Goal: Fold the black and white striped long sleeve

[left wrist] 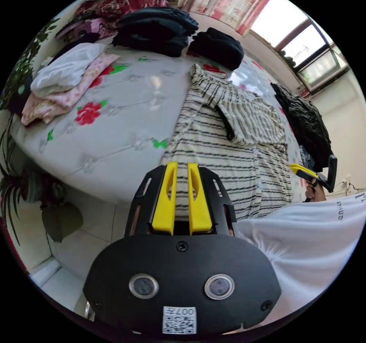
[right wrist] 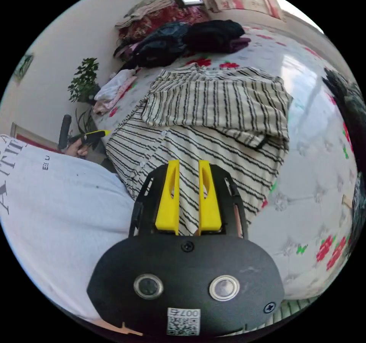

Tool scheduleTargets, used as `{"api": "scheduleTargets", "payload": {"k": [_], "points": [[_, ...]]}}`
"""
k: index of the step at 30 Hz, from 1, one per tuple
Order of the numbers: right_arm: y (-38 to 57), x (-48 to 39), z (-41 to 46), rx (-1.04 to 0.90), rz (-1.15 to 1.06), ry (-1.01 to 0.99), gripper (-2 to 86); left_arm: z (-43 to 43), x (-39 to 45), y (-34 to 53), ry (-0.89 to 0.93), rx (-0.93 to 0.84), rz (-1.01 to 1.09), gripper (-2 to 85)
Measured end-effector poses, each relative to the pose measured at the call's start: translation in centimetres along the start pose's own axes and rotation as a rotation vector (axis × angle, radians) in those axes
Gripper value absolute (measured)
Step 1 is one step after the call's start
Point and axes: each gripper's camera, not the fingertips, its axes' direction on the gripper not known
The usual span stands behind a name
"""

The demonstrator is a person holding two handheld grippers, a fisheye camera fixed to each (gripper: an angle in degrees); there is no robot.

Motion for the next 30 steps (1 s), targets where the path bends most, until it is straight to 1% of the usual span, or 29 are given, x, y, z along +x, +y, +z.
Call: {"api": "scheduleTargets", "payload": {"k": [2,3,5,8,12,13,15,17,19,20,21,24,26,27,29,30], "points": [[6.3,4.9,-1.8,0.002,0.192,0.038,7.5,-0.9,-2.8,3.3,-0.056,-0.043,-0.045,6.5],[8.0,5.7,-2.1,-0.009,0.227,0.057,7.8,-1.1,-3.5,4.1,-0.068,-0.059,-0.056,6.8],[14.3,8.1,-2.9,-0.066,0.344,0.112,8.5,-1.7,-5.9,7.2,-0.103,-0.116,-0.091,8.3],[20.2,10.0,-2.4,-0.146,0.455,0.086,9.0,-0.8,-7.4,9.1,-0.072,-0.181,-0.083,11.2],[22.6,11.5,0.6,-0.263,0.469,-0.038,8.8,2.8,-6.4,8.2,0.000,-0.276,0.010,13.1],[22.5,11.9,1.9,-0.309,0.454,-0.081,8.5,4.3,-5.6,7.5,0.007,-0.319,0.060,12.2],[21.7,12.6,3.5,-0.347,0.419,-0.103,7.6,6.5,-4.0,6.3,-0.019,-0.406,0.147,8.7],[20.1,13.6,4.7,-0.376,0.367,-0.132,4.9,8.0,-2.0,4.9,-0.125,-0.467,0.252,2.4],[19.1,14.5,5.1,-0.429,0.325,-0.138,2.4,8.5,-0.9,4.6,-0.162,-0.521,0.351,0.3],[18.8,14.9,4.6,-0.433,0.289,-0.121,1.2,8.0,-0.6,4.6,-0.142,-0.530,0.410,-0.2],[18.7,15.1,4.2,-0.425,0.277,-0.111,0.9,7.6,-0.6,4.5,-0.122,-0.529,0.425,-0.3],[18.6,17.0,0.4,-0.326,0.252,-0.193,0.1,4.6,-1.7,3.1,0.068,-0.504,0.417,-0.7],[18.8,19.4,-4.3,-0.178,0.266,-0.307,-0.1,1.0,-3.1,0.6,0.308,-0.440,0.379,-0.8],[18.8,20.2,-5.5,-0.138,0.271,-0.338,-0.2,0.1,-3.5,-0.2,0.366,-0.416,0.370,-0.9],[18.2,23.9,-10.5,0.025,0.291,-0.439,-0.2,-3.0,-5.4,-4.1,0.582,-0.313,0.350,-0.8],[17.8,24.9,-11.8,0.067,0.293,-0.458,-0.2,-3.6,-5.8,-5.4,0.624,-0.287,0.349,-0.8]]}}
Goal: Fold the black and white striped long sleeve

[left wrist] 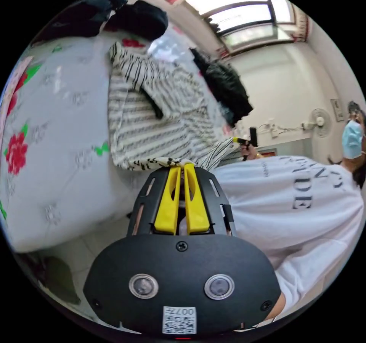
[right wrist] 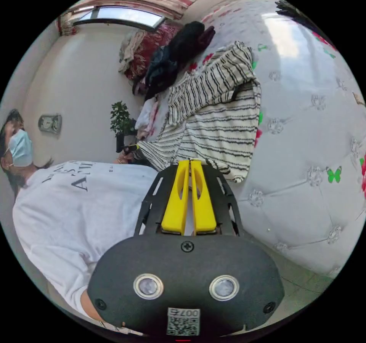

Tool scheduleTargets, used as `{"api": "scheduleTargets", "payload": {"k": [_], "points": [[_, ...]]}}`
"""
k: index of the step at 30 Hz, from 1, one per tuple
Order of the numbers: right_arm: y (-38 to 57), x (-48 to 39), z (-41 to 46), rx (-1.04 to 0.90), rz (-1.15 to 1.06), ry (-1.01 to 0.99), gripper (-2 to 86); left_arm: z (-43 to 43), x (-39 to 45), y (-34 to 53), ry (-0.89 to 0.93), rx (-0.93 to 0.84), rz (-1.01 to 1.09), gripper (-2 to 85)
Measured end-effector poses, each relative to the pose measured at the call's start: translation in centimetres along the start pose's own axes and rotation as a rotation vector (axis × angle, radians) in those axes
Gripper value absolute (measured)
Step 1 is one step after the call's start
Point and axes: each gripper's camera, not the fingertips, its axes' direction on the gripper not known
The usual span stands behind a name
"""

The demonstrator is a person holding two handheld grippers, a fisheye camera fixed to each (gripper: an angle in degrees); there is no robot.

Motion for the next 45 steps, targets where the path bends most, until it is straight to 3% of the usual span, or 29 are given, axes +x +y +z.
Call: {"api": "scheduleTargets", "payload": {"k": [4,8,12,18,22,27,30,35,39,42,45], "points": [[-7.9,2.1,-11.1,0.269,-0.027,-0.100,0.0,-6.9,-3.3,-8.8,0.110,0.226,-0.005,-0.3],[-16.2,5.9,-18.8,0.588,0.095,-0.109,1.2,-10.2,-8.7,-15.8,0.058,0.574,-0.319,6.2],[-18.3,10.5,-18.9,0.611,0.267,-0.052,2.1,-7.8,-11.6,-16.1,-0.067,0.612,-0.561,10.5],[-10.5,16.2,-13.3,0.445,0.315,0.096,4.1,-1.8,-11.5,-10.4,-0.224,0.464,-0.508,10.8],[-4.9,20.3,-10.3,0.452,0.429,0.021,5.4,2.6,-11.1,-7.0,-0.238,0.403,-0.543,10.9],[-7.3,22.9,-6.9,0.446,0.483,-0.066,3.4,6.3,-10.0,-11.4,-0.328,0.319,-0.468,10.2],[-9.7,24.0,-5.2,0.427,0.523,-0.096,1.2,9.2,-9.7,-14.9,-0.529,0.182,-0.438,2.4],[-5.2,20.9,-6.4,0.426,0.434,0.050,0.9,12.5,-7.2,-13.1,-0.481,0.049,-0.289,0.2],[0.9,19.0,-6.6,0.385,0.492,0.228,3.3,14.9,-5.6,-8.1,-0.421,0.037,-0.298,3.3],[0.9,14.7,-7.1,0.362,0.397,0.441,5.6,14.6,-3.8,-6.2,-0.528,0.074,-0.254,7.6],[-4.7,10.2,-5.7,0.318,0.196,0.611,6.5,14.2,-0.2,-8.9,-0.716,0.113,-0.012,9.4]]}}
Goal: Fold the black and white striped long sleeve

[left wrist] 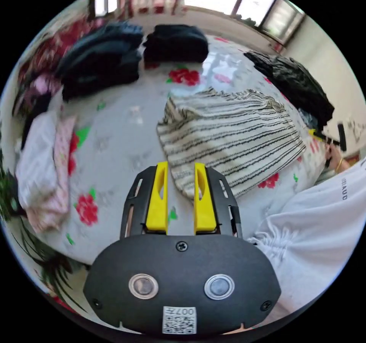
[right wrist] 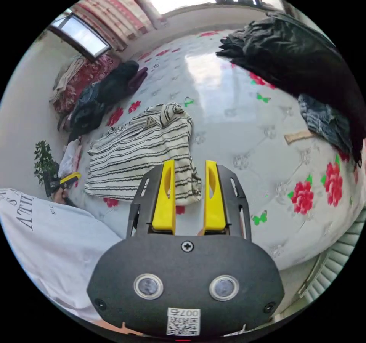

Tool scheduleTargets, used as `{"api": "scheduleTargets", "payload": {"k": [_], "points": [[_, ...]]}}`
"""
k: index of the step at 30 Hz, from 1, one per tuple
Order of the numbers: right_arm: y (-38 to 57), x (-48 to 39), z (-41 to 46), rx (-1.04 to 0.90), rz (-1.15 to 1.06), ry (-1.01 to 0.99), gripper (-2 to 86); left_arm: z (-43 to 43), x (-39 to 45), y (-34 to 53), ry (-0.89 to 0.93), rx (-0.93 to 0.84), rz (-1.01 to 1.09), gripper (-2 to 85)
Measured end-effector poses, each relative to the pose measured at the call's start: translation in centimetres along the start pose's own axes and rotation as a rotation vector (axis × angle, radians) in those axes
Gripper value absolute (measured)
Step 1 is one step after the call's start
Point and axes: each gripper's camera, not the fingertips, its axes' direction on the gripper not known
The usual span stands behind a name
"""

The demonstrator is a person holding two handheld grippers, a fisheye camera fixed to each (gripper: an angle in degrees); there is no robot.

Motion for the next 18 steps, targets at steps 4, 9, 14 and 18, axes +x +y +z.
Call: {"api": "scheduleTargets", "payload": {"k": [4,9,14,18], "points": [[-7.7,-9.0,5.3,-0.019,-0.283,0.069,6.6,1.1,4.4,-6.6,-0.116,0.099,0.324,10.7],[-13.0,-16.4,13.8,-0.136,-0.490,0.139,3.7,6.7,7.1,-12.2,-0.113,-0.002,0.516,8.1],[-14.0,-17.6,17.6,-0.166,-0.555,0.221,0.3,7.8,4.6,-15.0,-0.062,-0.025,0.486,0.0],[-17.1,-14.6,15.7,-0.090,-0.425,0.104,0.5,5.8,-1.2,-18.1,0.210,0.032,0.224,-0.8]]}}
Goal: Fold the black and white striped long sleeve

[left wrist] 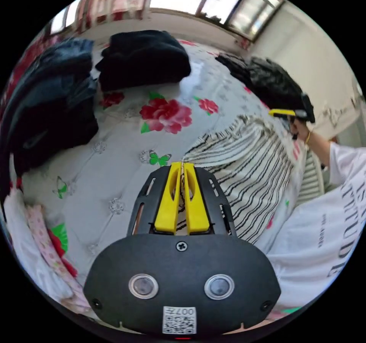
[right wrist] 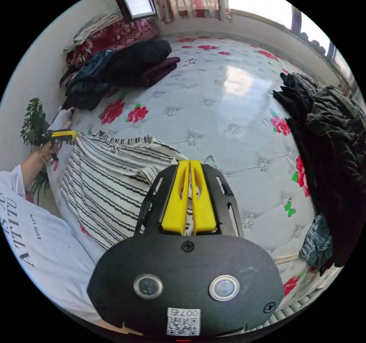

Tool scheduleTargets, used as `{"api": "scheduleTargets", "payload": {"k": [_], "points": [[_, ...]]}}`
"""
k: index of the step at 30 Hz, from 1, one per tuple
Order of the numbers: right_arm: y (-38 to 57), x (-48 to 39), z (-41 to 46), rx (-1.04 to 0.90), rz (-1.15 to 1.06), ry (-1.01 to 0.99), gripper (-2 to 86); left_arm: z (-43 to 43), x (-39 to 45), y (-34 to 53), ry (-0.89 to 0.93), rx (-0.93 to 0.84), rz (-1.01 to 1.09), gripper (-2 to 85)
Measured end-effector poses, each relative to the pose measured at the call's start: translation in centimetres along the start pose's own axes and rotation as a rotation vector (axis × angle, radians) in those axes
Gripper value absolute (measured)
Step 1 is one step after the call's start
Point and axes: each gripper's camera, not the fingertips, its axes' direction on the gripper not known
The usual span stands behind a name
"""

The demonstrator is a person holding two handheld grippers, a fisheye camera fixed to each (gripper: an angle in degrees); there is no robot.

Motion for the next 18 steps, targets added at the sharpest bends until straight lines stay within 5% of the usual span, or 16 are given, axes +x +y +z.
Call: {"api": "scheduleTargets", "payload": {"k": [3,8,13,18], "points": [[-0.6,2.9,-1.3,0.073,0.084,-0.067,2.2,-0.4,-4.6,-0.6,0.181,0.048,-0.199,-1.0],[1.4,-1.6,0.4,-0.078,-0.208,-0.166,6.2,-0.3,-6.7,-0.8,0.222,-0.010,-0.272,-1.0],[4.0,-4.0,5.3,-0.256,-0.374,0.098,1.5,-1.2,-8.8,-2.0,0.262,-0.013,-0.342,-0.9],[2.1,6.5,2.3,-0.079,-0.007,-0.042,0.4,-1.5,-11.8,-3.1,0.288,-0.040,-0.487,-0.4]]}}
